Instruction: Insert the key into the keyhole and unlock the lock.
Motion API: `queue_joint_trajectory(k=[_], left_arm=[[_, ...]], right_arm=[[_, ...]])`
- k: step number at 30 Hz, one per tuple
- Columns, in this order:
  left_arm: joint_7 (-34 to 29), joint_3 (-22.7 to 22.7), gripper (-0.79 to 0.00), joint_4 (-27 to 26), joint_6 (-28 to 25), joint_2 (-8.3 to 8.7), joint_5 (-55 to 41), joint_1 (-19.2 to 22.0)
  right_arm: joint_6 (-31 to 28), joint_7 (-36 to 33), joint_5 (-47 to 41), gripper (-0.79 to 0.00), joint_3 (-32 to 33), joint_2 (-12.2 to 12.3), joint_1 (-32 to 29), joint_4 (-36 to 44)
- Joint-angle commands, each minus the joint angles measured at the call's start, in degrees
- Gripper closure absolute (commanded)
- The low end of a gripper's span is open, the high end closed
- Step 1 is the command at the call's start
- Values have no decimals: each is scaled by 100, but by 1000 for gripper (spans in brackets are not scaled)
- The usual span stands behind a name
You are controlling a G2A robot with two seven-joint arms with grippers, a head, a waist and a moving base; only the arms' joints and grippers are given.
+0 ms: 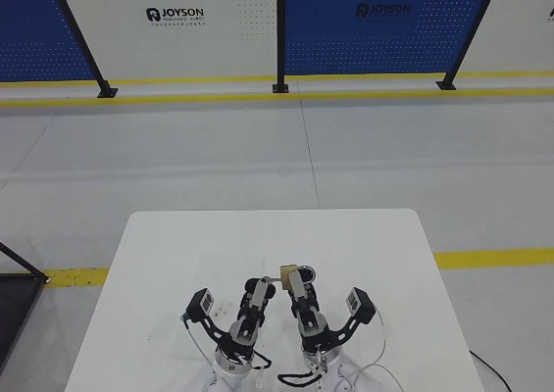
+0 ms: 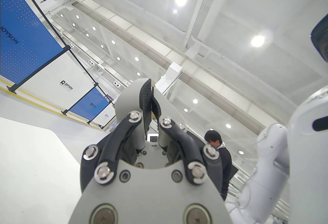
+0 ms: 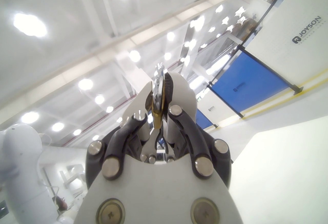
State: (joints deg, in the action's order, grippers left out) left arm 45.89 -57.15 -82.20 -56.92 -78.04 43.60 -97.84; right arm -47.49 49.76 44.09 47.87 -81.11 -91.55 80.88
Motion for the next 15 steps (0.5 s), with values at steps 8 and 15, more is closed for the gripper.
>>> queue_joint_trajectory(k=[8,15], left_arm=[[-7,35,0,59,10,-51,44,27],[-34,28,0,81,2,-78,88,26]], right_arm=[[139,67,135,0,-51,-71,20,-71],[174,102,217,0,-49,-108,32,-116]])
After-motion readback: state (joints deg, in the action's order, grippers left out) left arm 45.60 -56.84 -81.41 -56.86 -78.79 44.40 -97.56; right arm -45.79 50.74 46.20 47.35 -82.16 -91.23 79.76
